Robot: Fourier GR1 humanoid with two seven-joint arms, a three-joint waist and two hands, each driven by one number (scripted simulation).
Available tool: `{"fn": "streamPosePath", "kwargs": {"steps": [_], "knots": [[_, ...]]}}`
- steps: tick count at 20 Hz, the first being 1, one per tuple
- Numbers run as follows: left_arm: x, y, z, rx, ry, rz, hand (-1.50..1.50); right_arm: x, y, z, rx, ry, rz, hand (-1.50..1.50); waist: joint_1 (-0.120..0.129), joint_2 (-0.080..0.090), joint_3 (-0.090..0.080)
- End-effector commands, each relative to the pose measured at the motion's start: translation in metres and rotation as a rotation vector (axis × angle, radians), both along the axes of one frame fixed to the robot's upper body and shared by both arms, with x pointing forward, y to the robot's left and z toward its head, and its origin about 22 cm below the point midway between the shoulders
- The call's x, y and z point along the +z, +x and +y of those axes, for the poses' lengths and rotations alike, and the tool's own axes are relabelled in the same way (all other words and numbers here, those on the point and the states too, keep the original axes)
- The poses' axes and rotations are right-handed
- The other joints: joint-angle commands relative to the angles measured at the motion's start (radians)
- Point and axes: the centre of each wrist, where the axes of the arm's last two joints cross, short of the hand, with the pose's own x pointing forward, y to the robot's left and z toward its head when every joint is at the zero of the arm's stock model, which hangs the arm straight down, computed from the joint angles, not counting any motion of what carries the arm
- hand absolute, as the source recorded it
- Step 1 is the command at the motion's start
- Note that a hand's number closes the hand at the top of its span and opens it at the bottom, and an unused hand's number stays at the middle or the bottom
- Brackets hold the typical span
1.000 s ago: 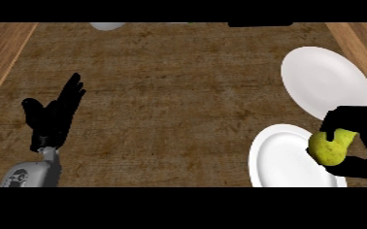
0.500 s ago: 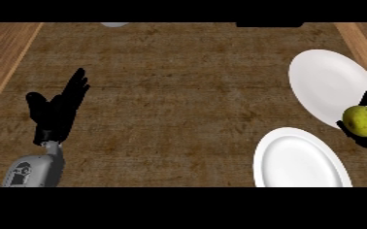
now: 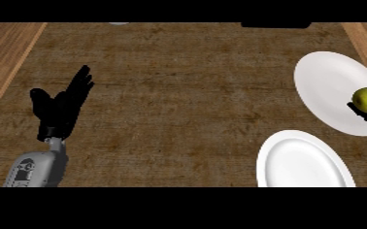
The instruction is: Pick the pear from the plate and place it in the plate
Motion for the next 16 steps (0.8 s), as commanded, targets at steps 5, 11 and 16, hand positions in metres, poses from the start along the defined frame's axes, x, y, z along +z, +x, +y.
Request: {"fn": "streamPosePath", "kwargs": {"steps": [5,11,16], "knots": [[-0.006,0.005,0.001,-0.017,0.01,-0.024,0.0,-0.031,0.008,-0.01,0.025,0.029,0.271,-1.5,0.023,0.013,0.002],[0.0,0.011,-0.002,-0.021,0.009,-0.013,0.0,-0.035,0.009,-0.014,0.161,0.063,0.144,-1.5,0.018,0.011,0.004],[-0.003,0.008,-0.01,0.001,-0.012,-0.01,0.0,-0.006,0.024,-0.016,0.307,0.288,-0.063,-1.5,0.003,0.003,0.003]]}}
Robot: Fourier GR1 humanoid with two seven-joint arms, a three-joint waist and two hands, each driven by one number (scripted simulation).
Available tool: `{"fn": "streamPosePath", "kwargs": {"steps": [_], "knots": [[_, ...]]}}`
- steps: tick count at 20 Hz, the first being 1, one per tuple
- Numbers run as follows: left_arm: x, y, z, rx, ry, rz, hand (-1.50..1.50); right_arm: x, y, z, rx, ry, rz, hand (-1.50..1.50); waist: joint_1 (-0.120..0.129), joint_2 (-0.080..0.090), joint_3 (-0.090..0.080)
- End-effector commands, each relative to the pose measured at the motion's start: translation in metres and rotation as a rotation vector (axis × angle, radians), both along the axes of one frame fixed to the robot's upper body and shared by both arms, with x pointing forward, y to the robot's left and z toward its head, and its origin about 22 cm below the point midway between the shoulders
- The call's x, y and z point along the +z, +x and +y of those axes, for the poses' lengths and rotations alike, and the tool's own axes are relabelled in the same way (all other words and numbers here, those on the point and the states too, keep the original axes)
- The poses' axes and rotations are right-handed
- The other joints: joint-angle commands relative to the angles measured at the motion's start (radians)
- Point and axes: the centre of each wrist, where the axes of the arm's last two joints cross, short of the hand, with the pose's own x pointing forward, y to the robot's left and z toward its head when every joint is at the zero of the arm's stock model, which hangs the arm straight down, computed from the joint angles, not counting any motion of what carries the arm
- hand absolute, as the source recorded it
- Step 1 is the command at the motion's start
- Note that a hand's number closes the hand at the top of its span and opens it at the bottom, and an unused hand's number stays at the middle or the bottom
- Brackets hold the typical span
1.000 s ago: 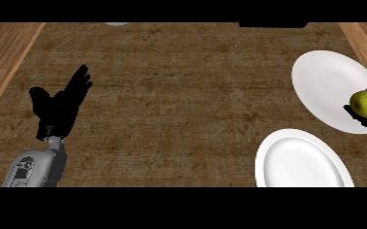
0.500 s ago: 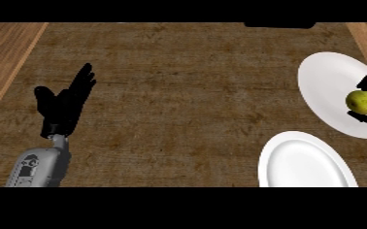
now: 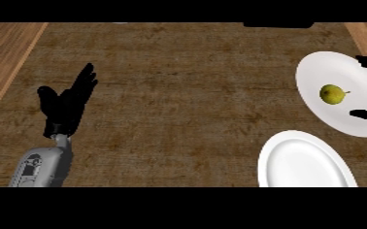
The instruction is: Pick the pear from the plate and place it in the plate
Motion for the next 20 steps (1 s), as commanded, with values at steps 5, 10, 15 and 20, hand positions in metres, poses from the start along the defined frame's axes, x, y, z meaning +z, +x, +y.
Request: {"fn": "streamPosePath", "kwargs": {"steps": [5,10,15,20], "knots": [[-0.002,-0.003,0.011,0.034,0.002,0.007,0.0,0.023,0.009,-0.006,0.183,0.396,-0.109,-1.5,-0.028,-0.011,-0.003],[-0.004,-0.01,0.009,0.009,0.009,0.02,0.0,0.048,0.004,-0.026,0.159,0.495,0.163,-1.5,-0.015,-0.011,-0.004],[0.003,-0.004,0.004,-0.003,0.022,-0.001,0.0,0.04,-0.006,-0.033,0.186,0.569,0.233,-1.5,-0.006,-0.002,0.001],[0.003,-0.003,0.01,0.011,0.014,-0.01,0.0,0.032,-0.018,-0.039,0.191,0.604,0.161,-1.5,-0.014,0.001,0.002]]}}
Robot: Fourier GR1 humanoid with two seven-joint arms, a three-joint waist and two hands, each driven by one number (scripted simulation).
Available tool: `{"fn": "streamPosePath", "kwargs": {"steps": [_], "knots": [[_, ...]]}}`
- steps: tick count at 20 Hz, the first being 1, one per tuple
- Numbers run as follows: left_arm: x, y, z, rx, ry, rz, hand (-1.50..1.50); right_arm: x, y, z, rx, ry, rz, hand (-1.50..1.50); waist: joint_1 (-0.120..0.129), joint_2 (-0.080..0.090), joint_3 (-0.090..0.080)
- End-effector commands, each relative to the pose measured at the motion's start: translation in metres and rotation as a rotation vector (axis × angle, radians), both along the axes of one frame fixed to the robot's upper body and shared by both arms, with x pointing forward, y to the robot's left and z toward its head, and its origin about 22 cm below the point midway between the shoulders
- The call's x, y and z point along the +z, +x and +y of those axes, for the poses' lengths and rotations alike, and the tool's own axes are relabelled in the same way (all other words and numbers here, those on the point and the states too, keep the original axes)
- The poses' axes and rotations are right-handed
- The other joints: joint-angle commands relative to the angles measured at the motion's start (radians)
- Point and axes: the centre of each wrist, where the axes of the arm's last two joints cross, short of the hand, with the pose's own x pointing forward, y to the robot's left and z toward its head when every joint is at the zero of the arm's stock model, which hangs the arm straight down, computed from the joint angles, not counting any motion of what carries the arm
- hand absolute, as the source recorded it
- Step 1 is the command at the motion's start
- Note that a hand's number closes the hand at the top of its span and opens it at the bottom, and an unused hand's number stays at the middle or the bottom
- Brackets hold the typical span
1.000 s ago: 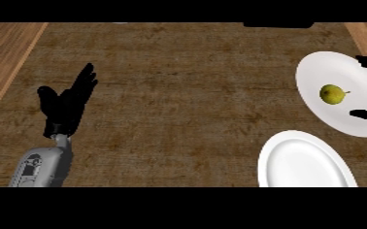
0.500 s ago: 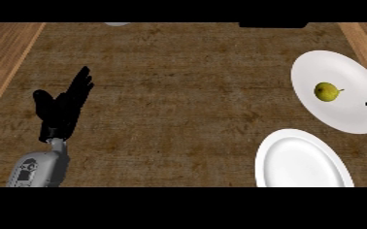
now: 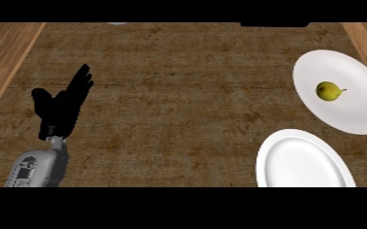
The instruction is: Pick the pear from the plate and place it in the plate
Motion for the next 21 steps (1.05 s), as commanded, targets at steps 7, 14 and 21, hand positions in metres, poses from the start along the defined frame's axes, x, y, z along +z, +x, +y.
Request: {"fn": "streamPosePath", "kwargs": {"steps": [7,14,21], "knots": [[0.008,0.006,-0.004,-0.012,0.006,-0.003,0.0,0.008,-0.03,-0.029,0.144,0.162,-0.07,-1.5,0.004,0.01,0.005],[0.011,0.006,-0.013,-0.018,-0.013,-0.004,0.0,0.008,-0.039,-0.035,0.111,0.126,-0.067,-1.5,0.013,0.009,0.006],[-0.001,-0.002,-0.016,-0.041,-0.015,-0.012,0.0,0.018,-0.047,-0.045,0.06,0.058,-0.027,-1.5,0.034,0.017,0.008]]}}
